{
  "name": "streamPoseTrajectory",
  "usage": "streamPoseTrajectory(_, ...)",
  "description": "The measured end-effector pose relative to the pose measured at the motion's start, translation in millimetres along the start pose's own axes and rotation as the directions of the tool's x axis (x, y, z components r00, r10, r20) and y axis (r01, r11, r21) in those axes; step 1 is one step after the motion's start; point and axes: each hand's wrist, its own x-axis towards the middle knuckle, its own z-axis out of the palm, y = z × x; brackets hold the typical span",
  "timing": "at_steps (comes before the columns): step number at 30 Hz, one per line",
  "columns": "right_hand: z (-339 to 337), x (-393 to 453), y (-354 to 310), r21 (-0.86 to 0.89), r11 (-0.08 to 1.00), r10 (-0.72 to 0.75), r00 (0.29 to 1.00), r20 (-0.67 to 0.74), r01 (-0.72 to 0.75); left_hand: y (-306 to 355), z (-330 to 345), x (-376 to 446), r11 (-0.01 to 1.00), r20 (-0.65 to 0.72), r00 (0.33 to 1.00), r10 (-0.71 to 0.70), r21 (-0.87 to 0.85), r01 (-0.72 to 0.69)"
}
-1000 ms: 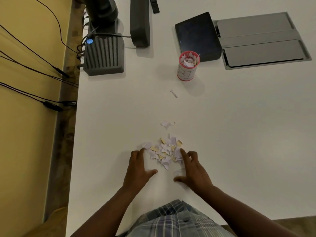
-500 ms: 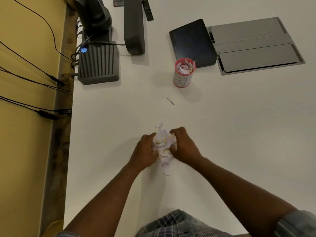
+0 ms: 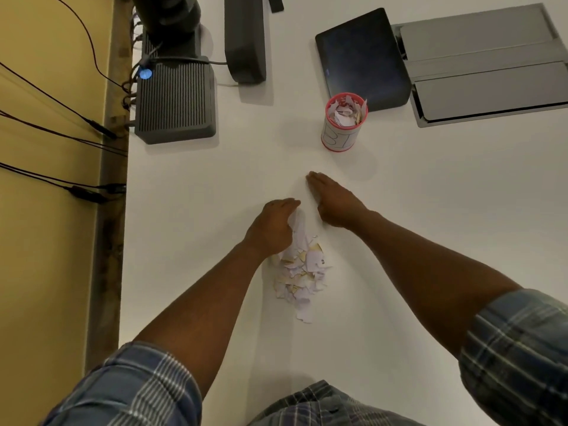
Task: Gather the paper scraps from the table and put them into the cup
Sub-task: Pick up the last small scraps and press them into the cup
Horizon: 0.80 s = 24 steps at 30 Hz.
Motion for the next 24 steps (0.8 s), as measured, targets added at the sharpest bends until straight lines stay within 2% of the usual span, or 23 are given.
streamPoseTrajectory(4,26.0,-35.9,-7.0,0.004,0.988,-0.152,0.985,-0.083,0.153,6.8,13.8,-16.4,0.995,-0.001,0.998,0.064,0.075,-0.064)
streamPoseTrajectory(6,42.6,-61.6,-8.9,0.015,0.984,-0.177,0.978,-0.109,0.18,8.9,24.0,-37.2,0.993,-0.002,0.995,0.098,0.068,-0.098)
streamPoseTrajectory(12,82.9,-137.0,-14.0,0.074,0.987,-0.14,0.987,-0.079,0.146,8.3,51.6,-109.6,0.996,-0.005,0.996,0.087,-0.03,-0.087)
streamPoseTrajectory(15,86.8,-164.1,-13.9,0.147,0.987,-0.059,0.997,-0.043,0.064,3.3,57.5,-140.6,0.993,-0.026,0.997,0.075,-0.092,-0.077)
streamPoseTrajectory(18,85.9,-184.2,-6.4,0.137,0.99,0.051,0.995,-0.081,-0.039,-8.5,58.7,-160.9,0.999,-0.11,0.994,-0.012,-0.036,0.008)
streamPoseTrajectory(21,87.0,-197.8,1.2,-0.027,0.989,0.145,0.987,-0.073,-0.148,-23.0,57.1,-173.7,0.97,-0.05,0.975,-0.218,0.099,0.222)
streamPoseTrajectory(24,88.7,-200.3,-0.8,-0.042,0.976,0.216,0.976,0.008,-0.215,-28.1,59.7,-176.0,0.948,0.003,0.96,-0.281,0.159,0.277)
